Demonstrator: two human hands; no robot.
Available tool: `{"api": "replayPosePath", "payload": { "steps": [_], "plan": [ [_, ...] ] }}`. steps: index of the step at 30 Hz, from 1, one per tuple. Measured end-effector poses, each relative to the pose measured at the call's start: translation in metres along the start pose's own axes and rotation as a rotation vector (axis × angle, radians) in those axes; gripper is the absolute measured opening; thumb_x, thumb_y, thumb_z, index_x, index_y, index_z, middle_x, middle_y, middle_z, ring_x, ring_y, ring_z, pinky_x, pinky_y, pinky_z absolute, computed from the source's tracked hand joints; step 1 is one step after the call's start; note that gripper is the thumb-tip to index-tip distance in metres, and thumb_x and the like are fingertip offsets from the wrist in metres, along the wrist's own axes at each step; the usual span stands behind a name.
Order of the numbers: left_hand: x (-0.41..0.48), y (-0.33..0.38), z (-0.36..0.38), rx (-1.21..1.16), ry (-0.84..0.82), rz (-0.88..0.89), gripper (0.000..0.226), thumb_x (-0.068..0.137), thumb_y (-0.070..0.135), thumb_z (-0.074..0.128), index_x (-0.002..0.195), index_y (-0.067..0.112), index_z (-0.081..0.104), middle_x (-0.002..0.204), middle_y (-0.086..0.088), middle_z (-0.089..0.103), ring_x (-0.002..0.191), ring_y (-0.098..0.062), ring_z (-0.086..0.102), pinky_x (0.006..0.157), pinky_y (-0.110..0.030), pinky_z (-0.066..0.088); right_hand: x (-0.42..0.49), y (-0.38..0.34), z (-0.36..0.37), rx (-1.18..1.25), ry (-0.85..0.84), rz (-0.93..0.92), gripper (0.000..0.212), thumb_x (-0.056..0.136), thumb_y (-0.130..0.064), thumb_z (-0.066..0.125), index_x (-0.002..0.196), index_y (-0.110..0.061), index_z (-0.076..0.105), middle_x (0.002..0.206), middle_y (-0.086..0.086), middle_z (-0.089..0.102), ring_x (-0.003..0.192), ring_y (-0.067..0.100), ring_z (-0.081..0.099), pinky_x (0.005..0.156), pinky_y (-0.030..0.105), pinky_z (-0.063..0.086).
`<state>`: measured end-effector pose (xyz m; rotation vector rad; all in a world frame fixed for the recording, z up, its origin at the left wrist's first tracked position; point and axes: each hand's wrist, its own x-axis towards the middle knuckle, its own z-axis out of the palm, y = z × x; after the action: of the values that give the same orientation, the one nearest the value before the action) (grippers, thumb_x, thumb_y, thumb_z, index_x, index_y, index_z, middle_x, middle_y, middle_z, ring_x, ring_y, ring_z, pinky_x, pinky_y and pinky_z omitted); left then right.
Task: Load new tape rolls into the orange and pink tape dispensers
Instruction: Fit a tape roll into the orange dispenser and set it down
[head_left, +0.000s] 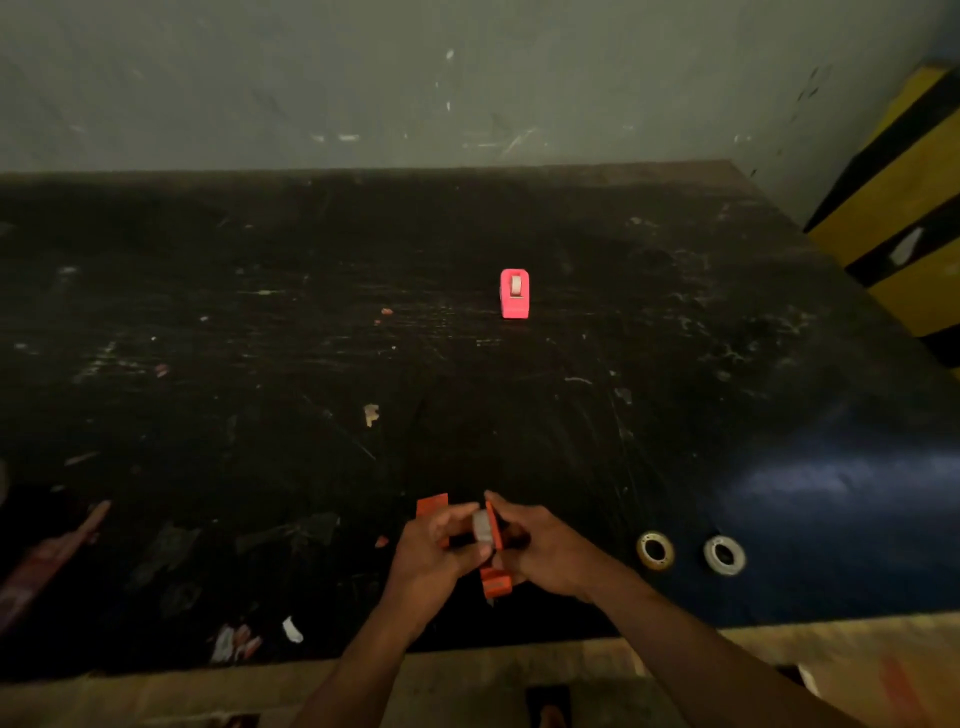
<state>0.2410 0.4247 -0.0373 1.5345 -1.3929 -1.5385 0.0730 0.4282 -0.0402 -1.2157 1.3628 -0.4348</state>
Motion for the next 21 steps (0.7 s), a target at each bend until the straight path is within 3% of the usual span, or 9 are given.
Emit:
{"api": "replayPosePath", "payload": {
  "steps": [3,8,12,15,18,21],
  "plan": [
    [0.003,0.002,0.003,0.047,-0.041,-0.004,0.047,0.077,-0.006,0.074,0.117,0.016,0.065,0.115,-0.003,0.072,0.110,-0.012,0.066,0.090,-0.015,0.049,-0.006,0.004,0.002,0.096,0.024,0.009,0.077,0.089,0.006,0.059,0.152,-0.022,0.024,0.130,0.014,0.059,0.107,0.018,0.062,0.080,0.031,0.058],
    [0.010,0.015,0.011,0.148,-0.077,0.025,0.053,0.081,-0.005,0.070,0.128,0.018,0.061,0.124,0.002,0.068,0.119,-0.009,0.061,0.108,-0.031,0.046,-0.005,0.008,-0.013,0.181,0.057,0.008,0.075,0.090,0.007,0.057,0.151,-0.025,0.028,0.125,0.008,0.061,0.112,0.019,0.063,0.081,0.031,0.059],
    [0.018,0.024,0.017,0.223,-0.095,0.031,0.061,0.086,-0.008,0.061,0.140,0.018,0.052,0.138,0.001,0.060,0.127,-0.007,0.054,0.111,-0.025,0.040,0.003,0.015,-0.022,0.240,0.078,0.014,0.071,0.089,0.010,0.055,0.149,-0.022,0.034,0.120,0.015,0.063,0.101,0.014,0.065,0.079,0.032,0.059],
    [0.022,0.027,0.016,0.310,-0.007,0.037,0.059,0.089,-0.002,0.061,0.141,0.024,0.050,0.135,0.006,0.058,0.117,-0.001,0.054,0.100,-0.015,0.041,0.011,0.017,-0.026,0.309,0.098,0.056,0.072,0.088,0.011,0.055,0.147,-0.026,0.036,0.121,0.013,0.061,0.105,0.019,0.065,0.086,0.039,0.059],
    [0.029,0.018,0.010,0.549,0.177,0.089,0.056,0.089,0.013,0.065,0.140,0.030,0.050,0.143,0.003,0.051,0.130,-0.009,0.048,0.112,-0.027,0.039,0.018,0.018,-0.032,0.353,0.082,0.094,0.075,0.087,0.010,0.057,0.147,-0.030,0.036,0.125,0.014,0.058,0.109,0.024,0.065,0.086,0.040,0.060],
    [0.031,0.007,0.005,0.758,0.266,0.016,0.059,0.088,0.030,0.065,0.143,0.035,0.044,0.150,0.002,0.035,0.138,-0.019,0.035,0.116,-0.036,0.036,0.022,0.019,-0.033,0.400,0.071,0.107,0.073,0.087,0.011,0.057,0.144,-0.031,0.039,0.127,0.018,0.055,0.108,0.026,0.066,0.081,0.037,0.061]
  ]
}}
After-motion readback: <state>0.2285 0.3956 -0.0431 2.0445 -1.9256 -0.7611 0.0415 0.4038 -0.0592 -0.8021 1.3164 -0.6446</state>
